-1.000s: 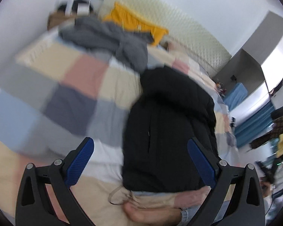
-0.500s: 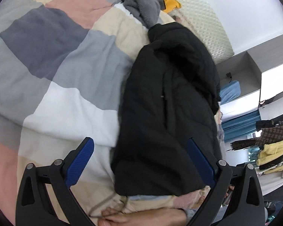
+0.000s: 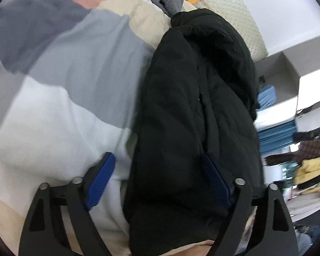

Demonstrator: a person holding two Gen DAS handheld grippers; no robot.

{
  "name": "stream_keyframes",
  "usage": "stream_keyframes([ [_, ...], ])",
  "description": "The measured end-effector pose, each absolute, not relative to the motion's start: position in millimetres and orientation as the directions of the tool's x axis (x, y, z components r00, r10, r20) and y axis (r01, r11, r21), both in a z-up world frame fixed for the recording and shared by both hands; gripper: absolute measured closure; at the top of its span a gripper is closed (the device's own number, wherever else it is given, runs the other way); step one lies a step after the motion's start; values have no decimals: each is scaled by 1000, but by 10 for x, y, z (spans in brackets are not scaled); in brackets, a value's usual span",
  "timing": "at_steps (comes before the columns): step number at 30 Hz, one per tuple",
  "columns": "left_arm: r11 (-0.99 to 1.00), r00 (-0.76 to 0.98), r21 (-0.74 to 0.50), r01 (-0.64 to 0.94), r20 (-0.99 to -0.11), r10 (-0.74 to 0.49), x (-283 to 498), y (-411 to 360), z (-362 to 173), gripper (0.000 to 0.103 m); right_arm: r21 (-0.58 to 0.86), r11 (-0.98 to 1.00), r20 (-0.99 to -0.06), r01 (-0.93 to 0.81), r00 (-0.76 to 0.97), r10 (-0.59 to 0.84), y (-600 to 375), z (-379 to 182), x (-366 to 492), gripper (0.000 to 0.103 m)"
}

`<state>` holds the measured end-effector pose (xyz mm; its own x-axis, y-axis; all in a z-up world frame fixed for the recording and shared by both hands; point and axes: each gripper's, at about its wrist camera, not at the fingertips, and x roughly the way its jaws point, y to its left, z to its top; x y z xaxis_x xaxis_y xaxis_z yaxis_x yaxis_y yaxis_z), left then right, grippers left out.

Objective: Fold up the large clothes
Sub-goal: 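Grasp the jacket hem with both grippers, then lift the hem with both grippers and fold it over toward the collar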

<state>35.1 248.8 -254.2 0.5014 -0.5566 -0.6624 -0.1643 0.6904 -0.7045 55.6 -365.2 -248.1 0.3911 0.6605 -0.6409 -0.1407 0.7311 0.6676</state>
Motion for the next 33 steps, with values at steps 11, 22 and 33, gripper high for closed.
stream_keyframes([
  [11,660,455,-747,-80,-616,-643,267,2053,-2270,6,681,710,-607,-180,404,684,-3399,-2243,667,22],
  [22,704,580,-700,-122,-626,-521,264,1911,-1611,94,699,681,-508,-219,518,688,-3335,-1430,637,86],
  [33,652,706,-758,-34,-480,-521,51,2180,-662,100,729,633,-313,-260,696,646,-3513,-411,414,88],
])
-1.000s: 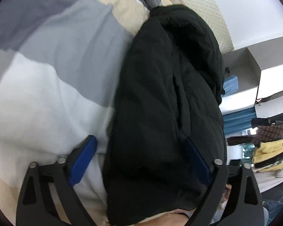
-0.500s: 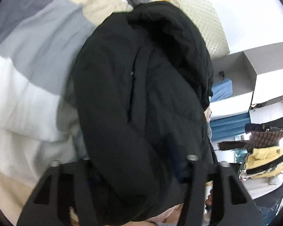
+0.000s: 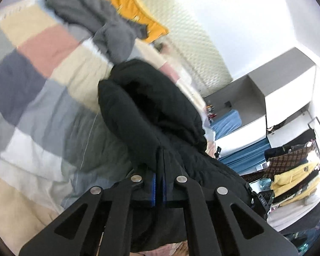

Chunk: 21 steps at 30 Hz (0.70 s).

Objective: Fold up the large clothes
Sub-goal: 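Lift the hem with both grippers and fold it over toward the collar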

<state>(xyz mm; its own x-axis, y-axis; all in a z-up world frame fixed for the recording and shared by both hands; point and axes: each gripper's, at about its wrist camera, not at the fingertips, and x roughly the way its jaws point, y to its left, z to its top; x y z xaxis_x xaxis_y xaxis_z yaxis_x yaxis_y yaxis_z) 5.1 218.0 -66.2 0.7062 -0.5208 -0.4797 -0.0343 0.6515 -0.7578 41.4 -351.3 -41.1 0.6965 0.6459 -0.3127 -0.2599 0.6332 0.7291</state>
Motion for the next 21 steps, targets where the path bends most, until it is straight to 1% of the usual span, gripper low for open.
stream_keyframes([
  [3,662,715,-749,-19,-473,-514,-85,2205,-377,100,726,629,-290,-278,705,647,-3551,-141,351,89],
  [6,682,721,-732,-7,-476,-503,-171,2232,-215,100,721,624,-276,-300,702,656,-3597,74,241,89],
  [8,690,725,-723,-10,-481,-493,-215,2243,-162,100,717,630,-305,-298,679,668,-3613,187,202,88],
  [10,718,719,-695,-39,-518,-463,-281,2274,-61,100,710,641,-342,-291,653,676,-3617,287,150,88],
  [13,710,708,-703,-38,-520,-477,-349,2327,21,100,687,660,-374,-303,631,679,-3626,428,23,89],
  [21,754,697,-657,21,-531,-482,-532,2314,444,100,664,659,-359,-354,623,695,-3668,798,-256,89],
])
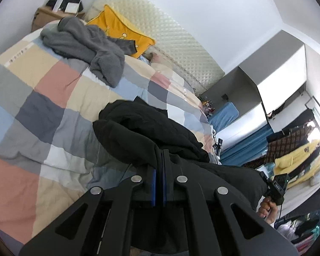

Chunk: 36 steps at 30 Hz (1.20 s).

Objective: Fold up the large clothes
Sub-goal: 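Lift the hem with both grippers and fold it over toward the collar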

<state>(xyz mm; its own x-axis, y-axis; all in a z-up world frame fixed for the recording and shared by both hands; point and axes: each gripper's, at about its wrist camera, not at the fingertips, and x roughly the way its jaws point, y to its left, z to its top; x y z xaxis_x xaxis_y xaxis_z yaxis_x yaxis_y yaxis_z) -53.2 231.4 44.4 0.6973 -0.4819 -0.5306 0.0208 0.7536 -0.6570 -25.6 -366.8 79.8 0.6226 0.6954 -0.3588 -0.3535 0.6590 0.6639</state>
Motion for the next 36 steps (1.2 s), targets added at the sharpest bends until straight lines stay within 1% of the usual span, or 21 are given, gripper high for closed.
stream_keyframes([
  [5,762,683,-646,47,-536,-496,-565,2359,569,99,676,656,-354,-335,633,688,-3647,834,-265,88],
  [9,778,658,-627,35,-571,-491,-363,2402,549,99,684,663,-366,-305,643,673,-3607,780,-10,88],
  [11,788,648,-615,4,-599,-471,-91,2446,495,99,702,660,-368,-268,656,659,-3600,711,187,88],
  [15,763,598,-641,-81,-644,-478,474,2591,298,98,739,647,-377,-187,681,627,-3584,496,715,88],
  [18,761,564,-638,-117,-673,-478,804,2645,178,98,773,627,-409,-95,680,608,-3602,296,1152,88],
  [21,770,523,-620,-150,-711,-471,1130,2632,68,98,774,633,-455,-21,676,580,-3593,130,1578,88],
  [26,782,482,-585,-217,-761,-435,1655,2640,-92,96,731,675,-567,101,641,518,-3504,-169,2239,88],
  [30,795,441,-533,-291,-812,-383,2055,2615,-350,96,677,718,-642,159,605,471,-3418,-432,2657,89],
  [36,845,375,-427,-320,-877,-301,2596,2504,-749,94,611,744,-742,270,522,420,-3339,-1081,3170,89],
])
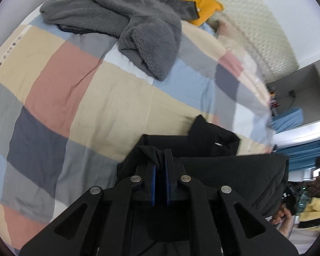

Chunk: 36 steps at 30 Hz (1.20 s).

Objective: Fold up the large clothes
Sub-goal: 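Lift the hem with both grippers and fold it over toward the collar, then lay the folded hem down and open both grippers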

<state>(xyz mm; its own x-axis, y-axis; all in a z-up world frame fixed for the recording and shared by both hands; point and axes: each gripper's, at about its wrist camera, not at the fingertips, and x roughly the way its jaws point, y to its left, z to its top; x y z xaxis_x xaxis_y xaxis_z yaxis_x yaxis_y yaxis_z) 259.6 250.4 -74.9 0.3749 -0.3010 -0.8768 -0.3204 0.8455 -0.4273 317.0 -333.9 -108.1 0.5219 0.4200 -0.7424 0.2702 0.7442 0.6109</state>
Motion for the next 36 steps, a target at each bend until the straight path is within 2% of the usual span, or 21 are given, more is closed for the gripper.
stream_keyframes([
  [7,874,225,-336,-352,-936,-270,3194,2381,-1295,94,513,795,-829,323,427,361,-3237,-1662,3524,90],
  [12,907,186,-299,-297,-950,-252,3385,2170,-1559,95,477,808,-858,345,383,343,-3230,-1921,3635,90],
  [18,879,173,-371,-300,-927,-332,3377,2180,-1808,95,539,771,-820,338,419,389,-3292,-1926,3551,89],
  [23,857,175,-402,-322,-915,-363,3240,2313,-1717,95,621,723,-758,302,467,456,-3375,-1739,3350,80],
  [25,850,177,-409,-331,-912,-370,3187,2349,-1641,94,639,712,-739,290,487,465,-3411,-1590,3223,71],
  [26,841,180,-418,-344,-908,-378,3140,2384,-1593,93,655,699,-723,286,505,472,-3433,-1525,3169,58],
  [27,829,185,-433,-353,-901,-392,3096,2410,-1553,90,678,682,-699,275,530,481,-3455,-1432,3095,36],
  [28,817,192,-452,-358,-892,-410,3079,2407,-1527,81,691,673,-681,262,548,486,-3479,-1355,3029,27],
  [29,801,204,-479,-359,-878,-433,3036,2442,-1475,74,699,672,-667,245,563,488,-3511,-1245,2939,24],
  [30,794,216,-491,-359,-871,-441,3009,2459,-1434,56,698,675,-664,237,567,488,-3505,-1186,2909,24],
  [31,791,236,-492,-363,-870,-433,2945,2515,-1355,27,695,684,-661,221,572,486,-3526,-1077,2829,24],
  [32,795,258,-480,-372,-876,-408,2895,2552,-1274,17,687,696,-661,207,576,481,-3534,-984,2772,24],
  [36,793,379,-502,-346,-847,-371,2677,2659,-833,15,607,782,-675,144,613,411,-3474,-521,2524,24],
])
